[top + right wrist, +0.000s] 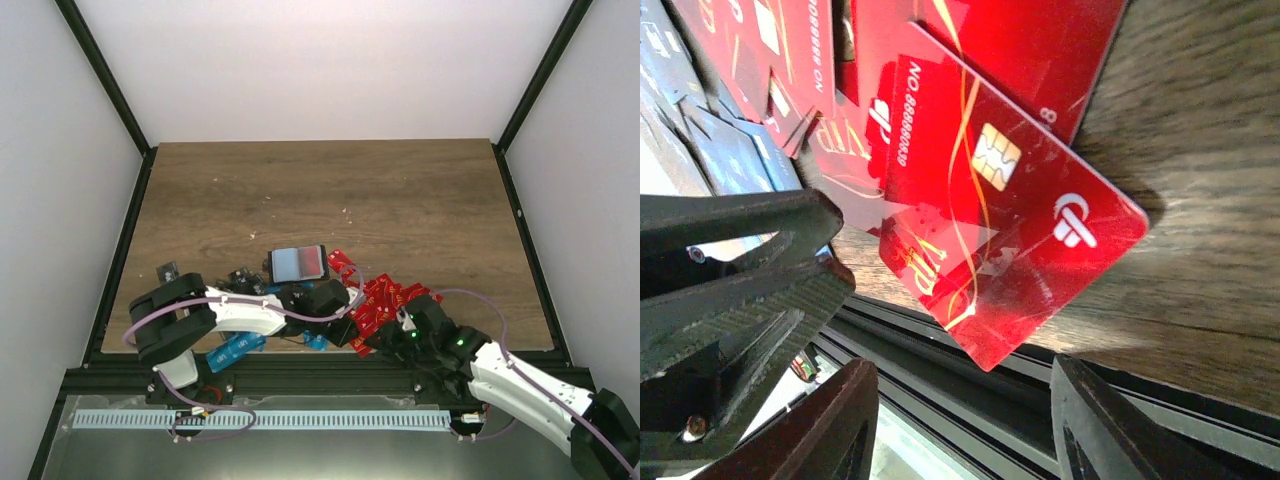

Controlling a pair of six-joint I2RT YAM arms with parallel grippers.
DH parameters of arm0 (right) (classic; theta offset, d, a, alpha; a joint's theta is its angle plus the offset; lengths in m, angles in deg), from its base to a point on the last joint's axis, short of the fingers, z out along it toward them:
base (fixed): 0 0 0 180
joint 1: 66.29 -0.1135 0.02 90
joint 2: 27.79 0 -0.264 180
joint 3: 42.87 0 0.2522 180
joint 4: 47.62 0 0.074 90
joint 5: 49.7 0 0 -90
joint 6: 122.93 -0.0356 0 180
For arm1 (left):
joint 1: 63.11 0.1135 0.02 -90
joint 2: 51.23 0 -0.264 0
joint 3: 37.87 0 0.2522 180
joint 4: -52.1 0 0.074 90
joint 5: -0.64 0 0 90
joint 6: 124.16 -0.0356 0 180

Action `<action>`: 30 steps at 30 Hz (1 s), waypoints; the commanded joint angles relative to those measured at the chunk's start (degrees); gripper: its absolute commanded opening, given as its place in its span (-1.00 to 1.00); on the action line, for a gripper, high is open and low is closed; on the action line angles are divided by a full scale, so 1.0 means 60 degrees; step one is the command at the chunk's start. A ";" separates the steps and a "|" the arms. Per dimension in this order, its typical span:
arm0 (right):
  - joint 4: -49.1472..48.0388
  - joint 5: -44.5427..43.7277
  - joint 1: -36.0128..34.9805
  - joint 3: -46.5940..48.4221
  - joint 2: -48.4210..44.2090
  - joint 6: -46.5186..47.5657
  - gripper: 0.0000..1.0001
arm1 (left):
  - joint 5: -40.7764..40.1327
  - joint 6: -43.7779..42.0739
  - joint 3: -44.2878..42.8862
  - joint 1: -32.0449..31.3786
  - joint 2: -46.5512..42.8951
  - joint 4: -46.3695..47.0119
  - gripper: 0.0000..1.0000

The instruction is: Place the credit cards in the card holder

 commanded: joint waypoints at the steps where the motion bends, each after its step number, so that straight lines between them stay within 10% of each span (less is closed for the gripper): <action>1: 0.1416 0.0237 -0.0020 -0.0592 0.0146 0.0217 0.00 | 0.0049 -0.0140 -0.0277 0.0027 0.0389 0.0252 -0.53; 17: -0.1439 -0.0550 -0.0013 -0.0871 0.2066 -0.0107 -0.02 | 0.1321 0.0122 -0.0192 -0.0081 0.0969 0.0945 -0.53; 30: -0.1154 -0.0768 -0.0020 -0.0881 0.1745 0.0027 -0.81 | 0.1351 0.0368 -0.0073 -0.0097 0.1037 0.1303 -0.53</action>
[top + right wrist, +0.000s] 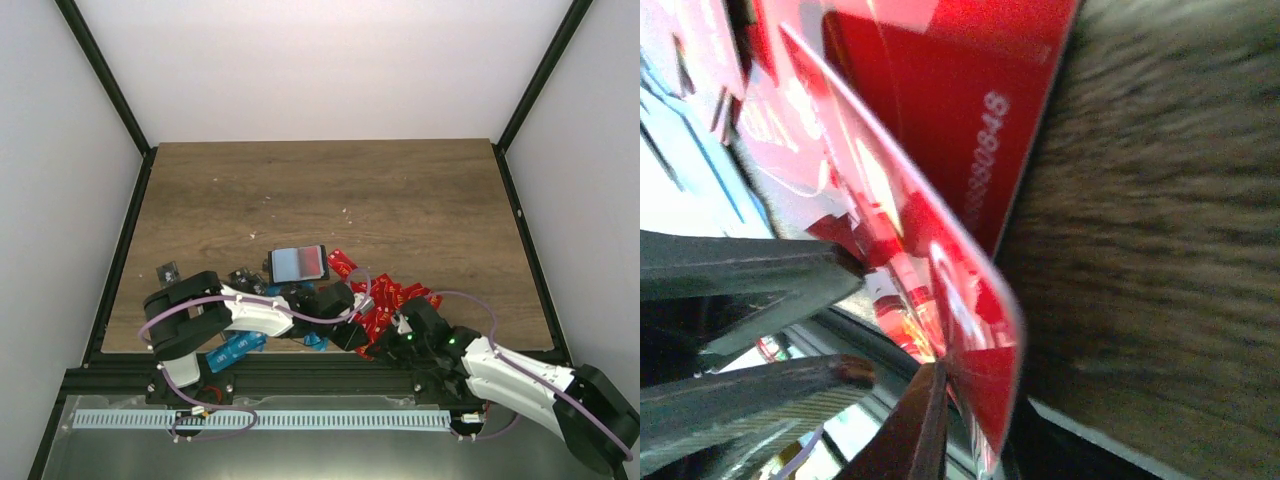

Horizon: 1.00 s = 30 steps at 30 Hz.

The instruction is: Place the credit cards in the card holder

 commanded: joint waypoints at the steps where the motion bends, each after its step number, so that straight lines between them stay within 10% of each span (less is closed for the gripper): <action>1: 0.0697 -0.1161 0.0089 -0.0444 -0.0061 -0.0214 -0.86 | 0.0229 0.0141 0.0085 -0.0078 0.0149 0.0264 -0.54; 18: 0.2953 -0.2139 0.0111 0.1349 -0.1764 0.0525 -0.99 | -0.1001 -0.0246 0.0308 0.0810 -0.2481 -0.1060 -0.31; 30: 0.2369 -0.3445 0.0714 0.4926 -0.0418 0.4561 -0.99 | -0.2200 -0.0695 0.0973 0.3380 -0.5719 -0.2370 -0.04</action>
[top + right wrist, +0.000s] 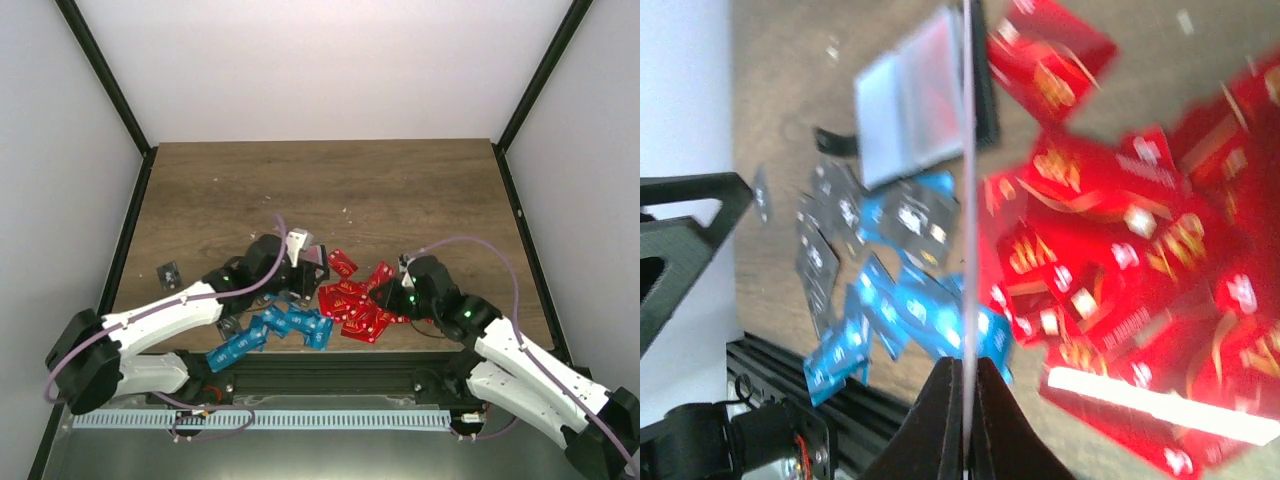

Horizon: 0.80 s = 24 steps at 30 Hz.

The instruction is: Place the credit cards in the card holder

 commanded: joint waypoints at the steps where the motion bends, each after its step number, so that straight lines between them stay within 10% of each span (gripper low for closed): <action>1: -0.0817 -0.0375 0.0331 0.1253 0.0682 0.2317 -0.99 | -0.0640 -0.0323 0.0202 0.0908 -0.0949 -0.0768 -0.02; 24: -0.4399 0.5406 0.1633 0.5117 0.8599 0.4599 -0.99 | 0.0626 -0.0526 0.0959 0.4322 -0.0215 -0.0367 -0.02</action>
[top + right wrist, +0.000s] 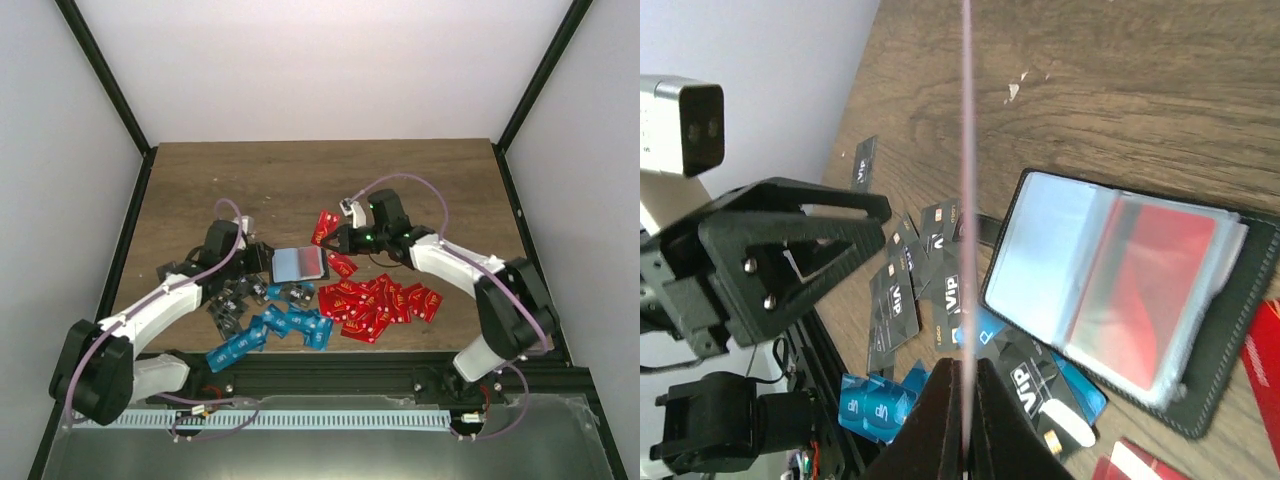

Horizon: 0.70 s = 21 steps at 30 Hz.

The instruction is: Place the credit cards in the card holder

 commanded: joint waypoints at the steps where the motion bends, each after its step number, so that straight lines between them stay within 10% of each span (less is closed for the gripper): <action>1: -0.0046 0.1650 0.0106 0.1148 0.1409 0.0165 -0.99 | 0.1121 -0.0357 -0.0018 0.0021 0.0666 0.0636 -0.02; 13: 0.0438 0.2370 0.0053 0.2202 0.3745 0.0020 -0.99 | 0.2044 -0.0382 -0.0125 -0.0397 0.2086 0.1512 -0.04; 21: 0.0702 0.2097 -0.0197 0.2472 0.4314 0.0090 -0.99 | 0.0404 -0.0266 -0.0365 -0.0428 0.2629 0.1052 -0.08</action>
